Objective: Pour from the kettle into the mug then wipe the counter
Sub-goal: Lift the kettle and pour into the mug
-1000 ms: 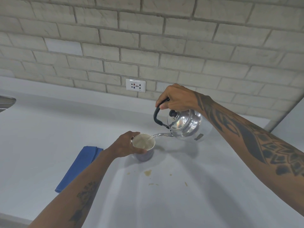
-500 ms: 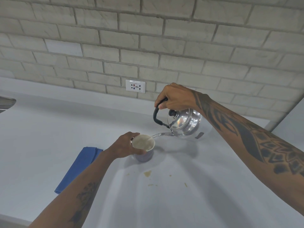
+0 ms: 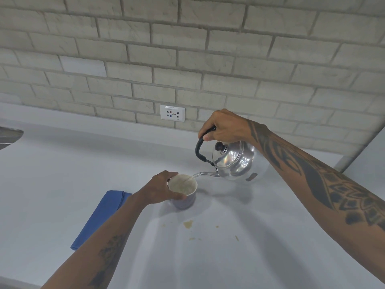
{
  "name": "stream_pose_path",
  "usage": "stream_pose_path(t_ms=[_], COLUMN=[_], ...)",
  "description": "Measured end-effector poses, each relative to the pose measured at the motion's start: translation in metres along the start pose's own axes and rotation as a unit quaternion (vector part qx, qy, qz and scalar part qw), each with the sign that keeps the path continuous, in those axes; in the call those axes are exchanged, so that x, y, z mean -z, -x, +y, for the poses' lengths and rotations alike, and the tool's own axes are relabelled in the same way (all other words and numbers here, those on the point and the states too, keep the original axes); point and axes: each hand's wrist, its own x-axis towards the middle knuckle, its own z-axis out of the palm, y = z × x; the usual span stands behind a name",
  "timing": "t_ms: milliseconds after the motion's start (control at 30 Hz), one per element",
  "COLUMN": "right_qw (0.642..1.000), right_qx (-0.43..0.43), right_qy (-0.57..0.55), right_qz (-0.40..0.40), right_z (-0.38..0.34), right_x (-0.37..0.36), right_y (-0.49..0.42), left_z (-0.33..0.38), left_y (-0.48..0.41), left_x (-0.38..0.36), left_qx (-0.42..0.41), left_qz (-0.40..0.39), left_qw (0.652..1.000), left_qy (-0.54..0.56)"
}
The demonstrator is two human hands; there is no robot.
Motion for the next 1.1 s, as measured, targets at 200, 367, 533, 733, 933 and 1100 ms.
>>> stream_pose_path(t_ms=[200,367,533,733,933,1100], right_qw=[0.987,0.958,0.929,0.908,0.879,0.883], right_qx=[-0.045,-0.079,-0.093,-0.120,-0.154,-0.189], right_qy=[-0.152,-0.267,-0.342,-0.371,-0.401,-0.375], right_qz=[0.033,0.064,0.110,0.153,0.208,0.209], right_z=[0.040,0.068,0.080,0.090,0.102,0.114], right_x=[-0.013,-0.027,-0.033,-0.025,-0.013,-0.005], right_y=[0.020,0.039,0.055,0.068,0.088,0.107], left_z=[0.013,0.029,0.083,0.176,0.225,0.248], left_y=[-0.002,-0.016,-0.027,-0.046,-0.075,-0.090], left_x=[0.004,0.016,0.039,0.040,0.013,-0.011], left_qx=[0.017,0.061,-0.028,-0.152,-0.176,-0.184], left_qz=[-0.042,-0.078,-0.064,-0.037,-0.073,-0.070], left_qw=[0.999,0.995,0.994,0.987,0.975,0.967], left_qy=[-0.027,-0.026,-0.088,-0.040,-0.113,-0.162])
